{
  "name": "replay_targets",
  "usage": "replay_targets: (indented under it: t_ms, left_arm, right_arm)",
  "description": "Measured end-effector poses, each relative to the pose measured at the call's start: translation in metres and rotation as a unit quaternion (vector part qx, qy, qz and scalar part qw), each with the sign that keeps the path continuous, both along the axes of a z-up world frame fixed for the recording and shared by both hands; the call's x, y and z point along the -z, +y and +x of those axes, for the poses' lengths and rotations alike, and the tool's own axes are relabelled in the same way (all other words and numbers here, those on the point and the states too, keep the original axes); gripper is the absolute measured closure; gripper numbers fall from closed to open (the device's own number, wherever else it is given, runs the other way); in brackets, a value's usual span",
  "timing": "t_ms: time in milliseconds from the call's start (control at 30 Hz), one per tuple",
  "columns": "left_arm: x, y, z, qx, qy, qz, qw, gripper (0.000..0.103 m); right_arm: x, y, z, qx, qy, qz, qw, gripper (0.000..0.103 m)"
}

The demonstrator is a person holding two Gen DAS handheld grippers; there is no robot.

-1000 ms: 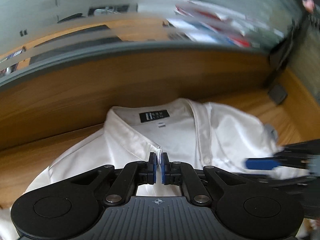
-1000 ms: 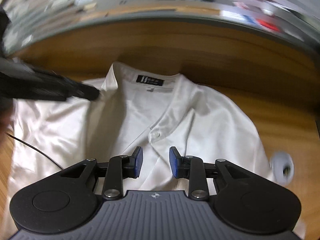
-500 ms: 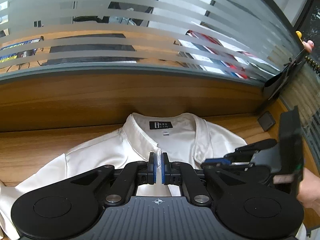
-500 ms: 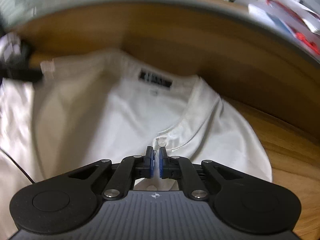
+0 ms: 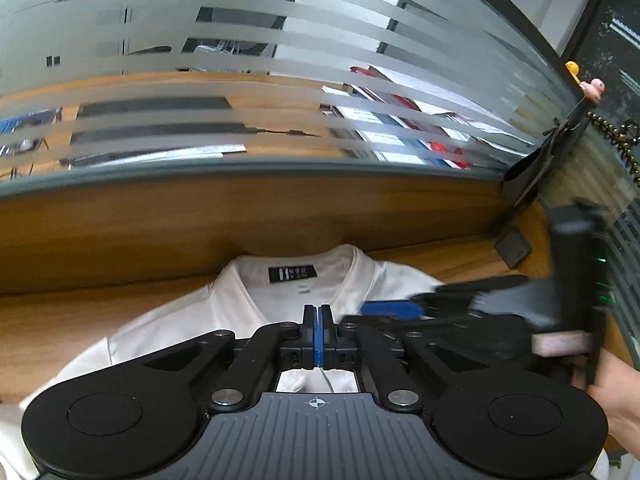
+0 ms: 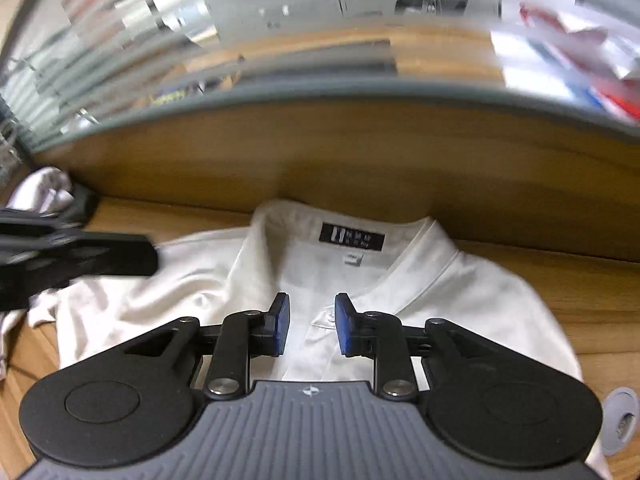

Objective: Fold clothes

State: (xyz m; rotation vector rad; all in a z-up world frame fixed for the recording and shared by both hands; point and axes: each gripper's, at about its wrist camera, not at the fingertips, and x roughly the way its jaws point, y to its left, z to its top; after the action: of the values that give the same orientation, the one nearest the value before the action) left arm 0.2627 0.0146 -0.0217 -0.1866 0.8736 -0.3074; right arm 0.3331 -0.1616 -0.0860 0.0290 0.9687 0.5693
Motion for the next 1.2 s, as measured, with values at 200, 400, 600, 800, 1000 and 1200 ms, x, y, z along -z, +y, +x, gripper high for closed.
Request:
replay_targets:
  t_ms: [200,400,600,800,1000,1200]
  left_arm:
    - [0.006,-0.01,0.013,0.018,0.021,0.014,0.9995,0.1]
    - [0.034,-0.024,0.01,0.067,0.067,0.063,0.9936,0.081]
    - [0.062,-0.047,-0.007,0.138,0.077,0.132,0.9786,0.052]
    - [0.088,-0.069,-0.011,0.186,0.059,0.219,0.956,0.061]
    - [0.074,-0.064,-0.013,0.166,0.004,0.201,0.9653,0.1]
    - [0.047,-0.068,-0.004,0.142,-0.042,0.155,0.9767,0.099]
  right_arm:
    - [-0.059,-0.052,-0.046,0.025,-0.012,0.032,0.999,0.072]
    - [-0.092,-0.102,-0.113,0.06,0.011,0.063,0.996,0.064]
    - [-0.086,-0.109,-0.186,0.079,0.039,0.06,0.994,0.064]
    - [-0.068,-0.096,-0.246,0.12,0.066,0.082,0.987,0.064]
    - [-0.064,-0.08,-0.284,0.151,0.064,0.073,0.984,0.063]
    - [-0.056,-0.08,-0.311,0.188,0.069,0.057,0.978,0.063]
